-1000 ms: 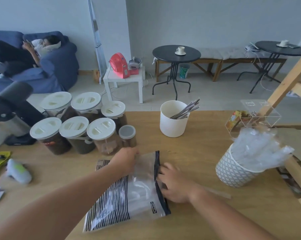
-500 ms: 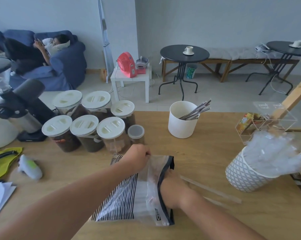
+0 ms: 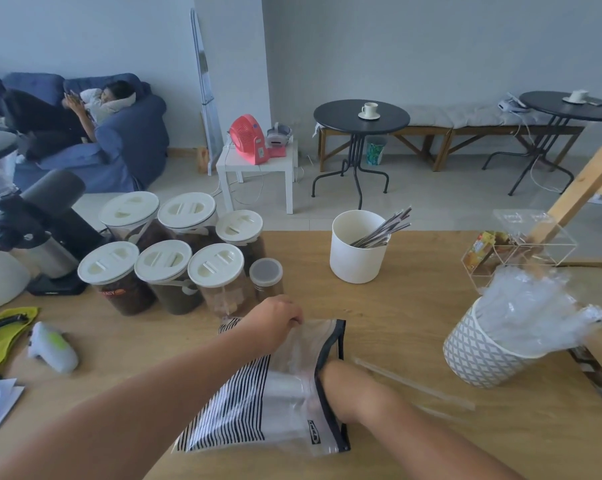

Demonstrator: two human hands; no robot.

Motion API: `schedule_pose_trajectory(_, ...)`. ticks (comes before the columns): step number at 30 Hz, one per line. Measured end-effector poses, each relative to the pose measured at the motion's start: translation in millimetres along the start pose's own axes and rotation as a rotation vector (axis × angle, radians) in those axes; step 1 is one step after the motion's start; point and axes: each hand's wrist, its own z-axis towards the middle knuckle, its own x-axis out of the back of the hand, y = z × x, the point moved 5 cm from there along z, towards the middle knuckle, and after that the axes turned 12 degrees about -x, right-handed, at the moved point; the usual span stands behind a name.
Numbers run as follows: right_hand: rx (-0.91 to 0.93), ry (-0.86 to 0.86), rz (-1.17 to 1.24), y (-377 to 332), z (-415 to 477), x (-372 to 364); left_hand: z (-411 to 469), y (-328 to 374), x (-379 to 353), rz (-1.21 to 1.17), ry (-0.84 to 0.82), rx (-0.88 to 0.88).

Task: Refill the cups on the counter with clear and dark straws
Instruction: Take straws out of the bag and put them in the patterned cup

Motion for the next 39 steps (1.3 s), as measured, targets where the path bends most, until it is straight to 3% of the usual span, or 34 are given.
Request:
schedule_pose_trajectory(6,-0.085,0.002,0.153,36,-32,22,1,2,4,-0.003,-0.005,-0.075)
schedule_pose_trajectory(9,-0.112,-0.013,0.348,63,-53,31,1,0,3,0.024,-0.016,-0.086)
schedule_pose_trajectory(13,-0.175,-0.011,0.335,107,-86,35,4,-3,3,0.062,-0.050,-0.079)
schedule_pose_trajectory(19,-0.399,0.133,0.344,167,-131,33,12,-1,-5,0.364,-0.371,0.093)
schedule_pose_trajectory(21,-0.479,0.237,0.448,179,-142,34,22,19,4,0.465,-0.302,0.127)
schedule_pose_trajectory(23,-0.519,0.344,0.594,185,-148,37,37,50,14,0.493,-0.121,0.099)
schedule_pose_trajectory(26,-0.504,0.437,0.816,181,-148,40,55,101,19,0.085,0.153,0.132)
schedule_pose_trajectory(29,-0.417,0.468,1.002,166,-140,41,66,145,-1,-0.754,0.076,0.429)
schedule_pose_trajectory(32,-0.297,0.458,1.122,148,-134,45,80,183,-14,-1.442,0.025,0.450)
schedule_pose_trajectory(35,-0.292,0.449,1.158,144,-132,43,96,198,-12,-1.695,0.216,0.364)
schedule_pose_trajectory(39,-0.320,0.479,1.212,150,-140,50,114,213,-2,-1.721,0.293,0.276)
